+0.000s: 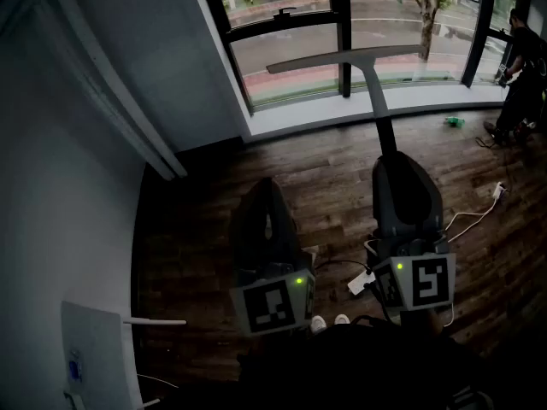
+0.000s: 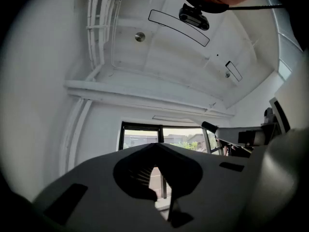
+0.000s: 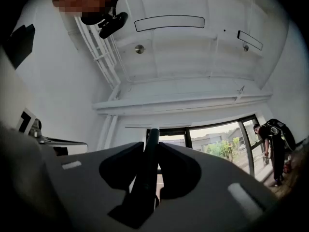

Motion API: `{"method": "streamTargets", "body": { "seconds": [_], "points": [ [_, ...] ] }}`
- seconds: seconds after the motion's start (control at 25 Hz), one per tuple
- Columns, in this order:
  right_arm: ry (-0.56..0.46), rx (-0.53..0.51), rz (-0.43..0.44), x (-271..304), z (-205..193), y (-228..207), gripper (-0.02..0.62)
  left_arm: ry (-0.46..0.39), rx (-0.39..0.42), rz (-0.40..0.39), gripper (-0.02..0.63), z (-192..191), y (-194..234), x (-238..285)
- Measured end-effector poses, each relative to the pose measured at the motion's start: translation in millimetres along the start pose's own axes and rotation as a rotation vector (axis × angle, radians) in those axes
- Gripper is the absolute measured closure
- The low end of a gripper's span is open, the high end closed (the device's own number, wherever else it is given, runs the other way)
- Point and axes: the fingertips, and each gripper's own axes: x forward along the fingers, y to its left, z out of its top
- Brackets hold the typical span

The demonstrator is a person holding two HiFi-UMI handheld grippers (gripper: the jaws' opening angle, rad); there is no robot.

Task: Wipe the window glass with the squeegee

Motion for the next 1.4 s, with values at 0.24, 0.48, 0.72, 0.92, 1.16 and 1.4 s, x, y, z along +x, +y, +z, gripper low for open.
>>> {"method": "streamTargets", "body": {
  "seconds": [0.24,0.48,0.72,0.92,1.16,1.4],
  "points": [
    [-0.005,-0.002,0.005,2,-2,-3,0.5,-0.007,0.004,0.003,0.606,-3,-2,3],
    [-0.002,0.004,0.011,4,-1,-3,0.5,-0.002,-0.001,0.018,0.606,-3,1,6],
    [0.024,0.009,0.011,5,-11,-11,0.5,0.019,-0.015,0.077,0.606,-14,12,7],
    [0.021,0.018,0.019,14,-20,-28,0.5,0.047,-0.024,0.077,0.606,-31,1,20],
    [0.031,0.017,0.039,28,-32,-48,0.5,0.101,-0.062,0.061,0.606,-49,-10,42],
    [-0.002,0.043,0.032,72,-48,-66,0.5,0.024,-0.009,0.075,0.606,-44,-2,95]
  ]
}}
